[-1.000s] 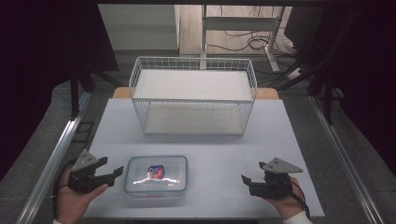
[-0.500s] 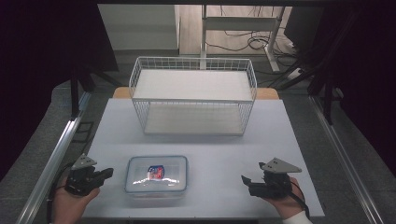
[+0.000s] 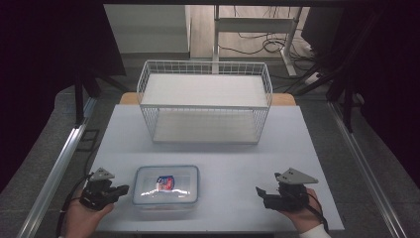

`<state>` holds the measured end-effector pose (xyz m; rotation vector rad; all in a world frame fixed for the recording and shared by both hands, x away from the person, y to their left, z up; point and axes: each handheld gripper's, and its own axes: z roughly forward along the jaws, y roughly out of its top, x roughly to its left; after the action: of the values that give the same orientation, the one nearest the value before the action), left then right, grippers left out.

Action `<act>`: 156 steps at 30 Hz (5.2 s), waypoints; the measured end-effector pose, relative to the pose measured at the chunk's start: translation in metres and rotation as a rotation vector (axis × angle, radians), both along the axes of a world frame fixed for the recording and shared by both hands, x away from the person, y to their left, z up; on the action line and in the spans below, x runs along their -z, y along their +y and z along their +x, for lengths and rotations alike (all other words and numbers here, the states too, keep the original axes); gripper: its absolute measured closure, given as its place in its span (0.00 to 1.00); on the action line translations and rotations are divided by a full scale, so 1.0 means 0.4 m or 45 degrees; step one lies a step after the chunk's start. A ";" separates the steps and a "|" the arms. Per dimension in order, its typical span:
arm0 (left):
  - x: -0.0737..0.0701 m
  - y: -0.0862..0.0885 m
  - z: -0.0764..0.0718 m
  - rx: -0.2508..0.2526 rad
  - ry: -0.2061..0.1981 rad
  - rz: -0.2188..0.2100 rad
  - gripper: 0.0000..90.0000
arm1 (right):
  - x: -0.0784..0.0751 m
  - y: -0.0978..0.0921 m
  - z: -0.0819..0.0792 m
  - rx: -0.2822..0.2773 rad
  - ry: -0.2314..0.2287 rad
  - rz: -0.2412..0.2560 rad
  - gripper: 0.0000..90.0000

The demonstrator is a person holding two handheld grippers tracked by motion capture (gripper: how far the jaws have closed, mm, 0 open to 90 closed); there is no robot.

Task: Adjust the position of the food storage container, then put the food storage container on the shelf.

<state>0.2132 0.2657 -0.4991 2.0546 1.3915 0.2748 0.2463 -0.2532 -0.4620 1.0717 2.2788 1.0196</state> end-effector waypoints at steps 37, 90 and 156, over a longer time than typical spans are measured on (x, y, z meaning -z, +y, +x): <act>-0.006 -0.191 0.071 0.201 0.005 0.040 1.00 | -0.003 -0.002 0.000 0.024 0.002 0.004 0.23; -0.060 -0.207 0.059 0.234 -0.111 -0.359 0.22 | 0.007 -0.002 0.001 -0.101 0.011 0.114 0.21; 0.038 -0.264 0.150 0.314 0.274 -0.738 0.46 | 0.078 0.062 0.101 -0.082 0.657 0.640 0.47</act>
<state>0.2733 0.1601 -0.5145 1.7643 1.1437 -0.4209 0.2867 -0.2285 -0.4933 1.6281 2.5217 1.5422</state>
